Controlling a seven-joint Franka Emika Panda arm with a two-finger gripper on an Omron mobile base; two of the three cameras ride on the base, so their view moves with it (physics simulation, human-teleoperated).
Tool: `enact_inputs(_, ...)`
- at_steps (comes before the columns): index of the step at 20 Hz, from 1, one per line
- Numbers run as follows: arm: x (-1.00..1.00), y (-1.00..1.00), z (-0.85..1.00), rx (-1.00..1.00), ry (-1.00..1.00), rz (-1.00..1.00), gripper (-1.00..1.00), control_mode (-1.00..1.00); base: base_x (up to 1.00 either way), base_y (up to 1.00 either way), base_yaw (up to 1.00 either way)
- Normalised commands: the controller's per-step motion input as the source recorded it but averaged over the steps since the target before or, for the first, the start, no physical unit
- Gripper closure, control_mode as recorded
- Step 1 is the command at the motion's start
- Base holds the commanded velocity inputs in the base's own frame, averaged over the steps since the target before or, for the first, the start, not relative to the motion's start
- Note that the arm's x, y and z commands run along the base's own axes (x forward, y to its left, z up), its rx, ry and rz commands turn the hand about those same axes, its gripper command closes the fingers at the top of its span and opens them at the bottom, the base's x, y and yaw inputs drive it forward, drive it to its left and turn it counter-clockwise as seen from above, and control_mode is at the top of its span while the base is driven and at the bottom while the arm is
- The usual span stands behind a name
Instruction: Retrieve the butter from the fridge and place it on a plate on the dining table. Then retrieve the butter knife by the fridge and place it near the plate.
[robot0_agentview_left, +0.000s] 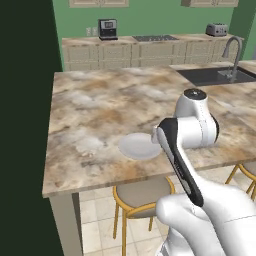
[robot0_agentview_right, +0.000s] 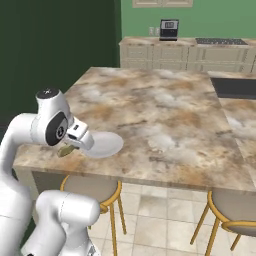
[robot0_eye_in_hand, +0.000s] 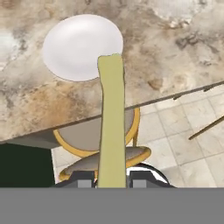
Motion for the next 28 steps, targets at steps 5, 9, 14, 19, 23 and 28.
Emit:
enact_inputs(5,1.00,0.30,-0.21,-0.07,0.17,0.00,1.00,-1.00,0.00,0.00,0.00)
enact_inputs(9,1.00,0.11,-0.24,-0.05,0.06,-0.02,1.00,-1.00,0.00,0.00,0.00)
enact_inputs(14,1.00,0.00,-0.31,0.00,0.03,-0.01,1.00,-1.00,0.00,0.00,0.00)
enact_inputs(19,1.00,0.00,-0.43,0.03,0.09,-0.01,1.00,-1.00,0.00,0.00,0.00)
enact_inputs(23,1.00,0.00,-0.53,0.03,0.02,0.00,1.00,-1.00,0.00,0.00,0.00)
enact_inputs(28,0.80,0.00,-0.58,0.00,0.00,0.00,1.00,-1.00,0.00,0.00,0.00)
